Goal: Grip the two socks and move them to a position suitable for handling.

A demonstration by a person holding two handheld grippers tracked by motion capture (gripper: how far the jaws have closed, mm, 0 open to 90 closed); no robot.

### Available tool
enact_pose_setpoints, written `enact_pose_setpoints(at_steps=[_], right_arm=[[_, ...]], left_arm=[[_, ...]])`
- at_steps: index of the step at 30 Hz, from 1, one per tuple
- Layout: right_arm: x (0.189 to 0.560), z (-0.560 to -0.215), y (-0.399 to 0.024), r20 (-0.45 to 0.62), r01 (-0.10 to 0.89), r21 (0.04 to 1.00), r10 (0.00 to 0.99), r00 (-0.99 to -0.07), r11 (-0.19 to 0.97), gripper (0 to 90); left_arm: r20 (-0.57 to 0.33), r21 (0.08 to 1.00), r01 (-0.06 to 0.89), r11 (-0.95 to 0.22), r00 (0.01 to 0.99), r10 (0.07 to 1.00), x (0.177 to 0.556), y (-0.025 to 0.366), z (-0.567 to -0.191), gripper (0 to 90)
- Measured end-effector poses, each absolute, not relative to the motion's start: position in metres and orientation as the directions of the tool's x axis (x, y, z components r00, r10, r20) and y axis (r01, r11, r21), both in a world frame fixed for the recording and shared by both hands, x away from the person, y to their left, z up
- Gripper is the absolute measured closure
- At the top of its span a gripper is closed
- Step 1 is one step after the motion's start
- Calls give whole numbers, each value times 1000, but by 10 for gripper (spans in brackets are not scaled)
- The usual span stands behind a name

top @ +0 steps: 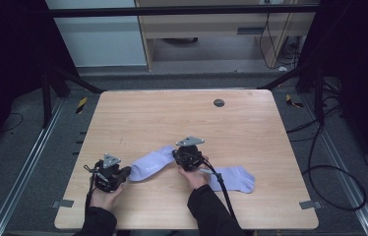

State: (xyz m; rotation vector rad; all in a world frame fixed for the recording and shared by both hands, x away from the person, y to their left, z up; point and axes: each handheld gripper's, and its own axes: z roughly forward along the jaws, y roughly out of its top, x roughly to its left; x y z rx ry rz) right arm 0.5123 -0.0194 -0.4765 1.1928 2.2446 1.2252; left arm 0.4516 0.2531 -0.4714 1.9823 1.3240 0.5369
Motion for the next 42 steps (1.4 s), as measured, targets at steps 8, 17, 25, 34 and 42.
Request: enact_pose_setpoints(at_steps=[8,17,25,34,42], right_arm=[[481,-483,-12,112,507,803,756,-645,314,886],[469,-499,-1,118,535,766,740,-662,356,866],[469,-491,-12,126,524,790,751,-648,320,756],[468,-465,-43,147,515,813,761,-632,271,645],[463,-447,-84,138,497,832,776,-616,247,539]], left_arm=[[37,704,646,-295,381,924,463,261,-477,865],[70,683,662,-310,364,929,470,268,-481,819],[45,733,625,-267,347,937,465,272,-472,666],[-25,789,577,-214,378,926,454,262,-453,575],[-53,815,537,-216,440,896,446,242,-442,516]])
